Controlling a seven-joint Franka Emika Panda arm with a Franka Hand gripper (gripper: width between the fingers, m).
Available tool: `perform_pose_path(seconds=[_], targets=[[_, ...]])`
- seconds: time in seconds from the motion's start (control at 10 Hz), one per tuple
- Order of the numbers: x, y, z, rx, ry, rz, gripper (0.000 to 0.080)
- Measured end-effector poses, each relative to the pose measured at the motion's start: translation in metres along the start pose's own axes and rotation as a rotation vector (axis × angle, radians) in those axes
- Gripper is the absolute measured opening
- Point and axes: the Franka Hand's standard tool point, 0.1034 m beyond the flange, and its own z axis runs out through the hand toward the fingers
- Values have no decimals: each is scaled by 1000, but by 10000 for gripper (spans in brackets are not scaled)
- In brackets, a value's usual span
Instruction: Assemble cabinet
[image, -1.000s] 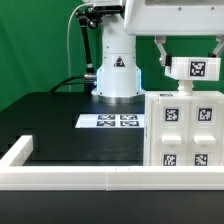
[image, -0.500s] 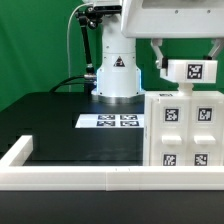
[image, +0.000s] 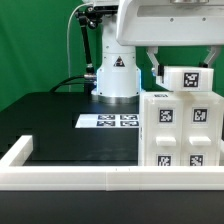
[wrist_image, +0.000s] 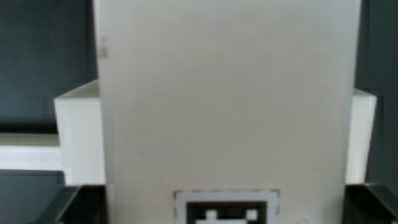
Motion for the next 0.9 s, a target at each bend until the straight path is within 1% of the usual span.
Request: perform_pose_path(seconds=[0.2,0.6,0.7,0.8,0.9], targets=[[0,-3,0,0,32,13,561],[1,-2,0,1,31,13,562],[1,-2,0,0,31,13,734],[0,-2,1,0,31,13,786],[0,-2,1,0,30,13,786]])
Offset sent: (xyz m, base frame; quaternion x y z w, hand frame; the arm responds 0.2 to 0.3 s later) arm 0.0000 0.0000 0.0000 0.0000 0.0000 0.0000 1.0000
